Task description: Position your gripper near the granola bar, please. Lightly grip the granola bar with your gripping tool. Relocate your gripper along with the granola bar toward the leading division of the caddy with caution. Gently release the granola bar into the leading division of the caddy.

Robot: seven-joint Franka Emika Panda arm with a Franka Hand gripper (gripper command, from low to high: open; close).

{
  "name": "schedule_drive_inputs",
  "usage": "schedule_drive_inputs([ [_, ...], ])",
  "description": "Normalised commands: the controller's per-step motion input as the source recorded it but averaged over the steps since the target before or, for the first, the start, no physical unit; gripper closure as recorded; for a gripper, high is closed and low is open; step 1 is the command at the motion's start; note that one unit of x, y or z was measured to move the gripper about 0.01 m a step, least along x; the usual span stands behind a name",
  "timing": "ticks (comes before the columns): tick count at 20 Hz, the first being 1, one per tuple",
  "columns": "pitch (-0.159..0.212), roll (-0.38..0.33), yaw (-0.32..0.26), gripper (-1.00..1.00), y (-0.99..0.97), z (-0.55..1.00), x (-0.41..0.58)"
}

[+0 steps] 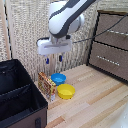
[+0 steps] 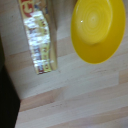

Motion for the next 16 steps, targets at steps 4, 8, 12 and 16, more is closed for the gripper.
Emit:
schedule_drive_inputs([
  [4,0.009,-0.052,0.089,-1.0,0.06,-0.32,0.301],
  [8,0.0,-0.053,0.157,-1.0,0.16,-0.32,0.376],
  [12,-0.001,-0.059,0.136,-1.0,0.38,-0.33,0.306],
  [16,0.009,-0.087,0.137,-1.0,0.23,-0.3,0.319],
])
